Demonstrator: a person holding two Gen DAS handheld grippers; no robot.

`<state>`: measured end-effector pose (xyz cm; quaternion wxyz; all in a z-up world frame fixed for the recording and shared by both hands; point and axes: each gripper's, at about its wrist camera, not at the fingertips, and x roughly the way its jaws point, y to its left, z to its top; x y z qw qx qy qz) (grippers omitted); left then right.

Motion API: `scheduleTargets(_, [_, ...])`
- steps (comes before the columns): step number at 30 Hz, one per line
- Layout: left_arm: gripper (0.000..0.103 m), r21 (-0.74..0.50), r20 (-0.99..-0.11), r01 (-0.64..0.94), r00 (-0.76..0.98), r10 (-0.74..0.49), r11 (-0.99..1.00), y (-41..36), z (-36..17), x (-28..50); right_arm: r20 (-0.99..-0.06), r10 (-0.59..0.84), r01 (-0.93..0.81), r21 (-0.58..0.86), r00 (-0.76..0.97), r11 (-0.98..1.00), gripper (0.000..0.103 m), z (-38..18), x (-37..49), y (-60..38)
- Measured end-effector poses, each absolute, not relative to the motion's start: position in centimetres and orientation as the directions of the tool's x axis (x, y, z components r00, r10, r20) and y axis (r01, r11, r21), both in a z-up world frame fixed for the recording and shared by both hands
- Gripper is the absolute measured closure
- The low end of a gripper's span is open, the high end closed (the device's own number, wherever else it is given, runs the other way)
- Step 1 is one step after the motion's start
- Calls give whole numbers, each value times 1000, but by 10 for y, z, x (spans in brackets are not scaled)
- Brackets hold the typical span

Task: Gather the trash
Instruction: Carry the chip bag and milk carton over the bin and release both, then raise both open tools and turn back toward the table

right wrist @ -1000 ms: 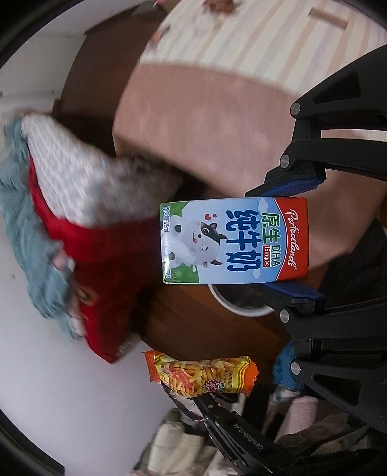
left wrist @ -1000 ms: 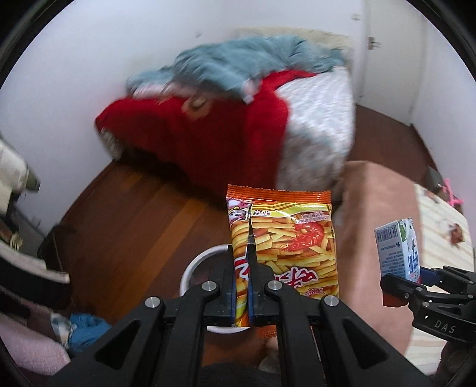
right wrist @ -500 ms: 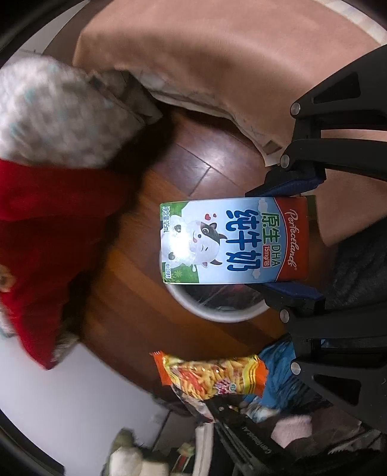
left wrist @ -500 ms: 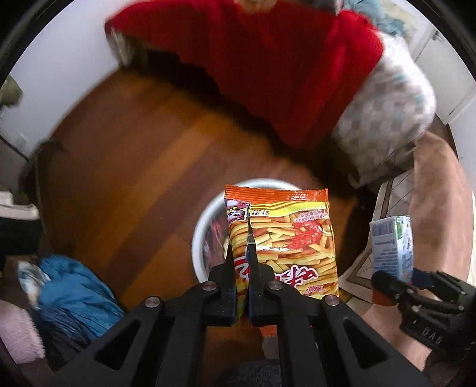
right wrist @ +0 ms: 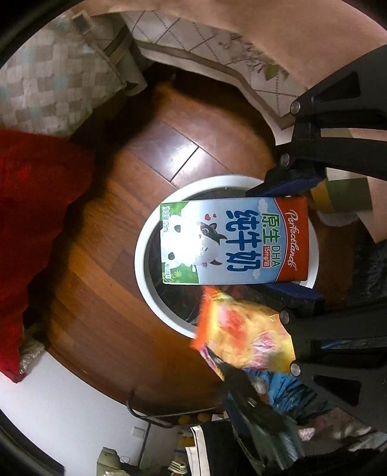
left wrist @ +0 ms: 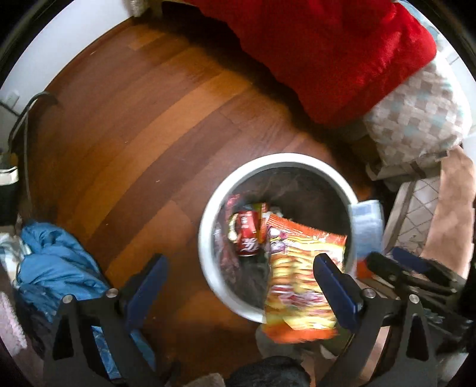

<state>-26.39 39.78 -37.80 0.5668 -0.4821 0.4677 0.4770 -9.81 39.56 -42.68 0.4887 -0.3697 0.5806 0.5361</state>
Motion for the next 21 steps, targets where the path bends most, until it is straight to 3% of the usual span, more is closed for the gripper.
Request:
scheduleTargets(2, [3,-86,-990,-994,93,102,72,394,-375,-270,-962,104,-952,267,-254,147,17,-425,-96,398])
scheduleTargets(6, [1,-69,-990,-996,77,121,64,386,-374,-277,-966,114,-959,245,-231,140,1,-418,-93,392])
scheduleTargets(21, [1,-29,-977,-995,48,210,91,357,-340,-272,-985,101,-980,150,-138,133,0,-392,-92,347])
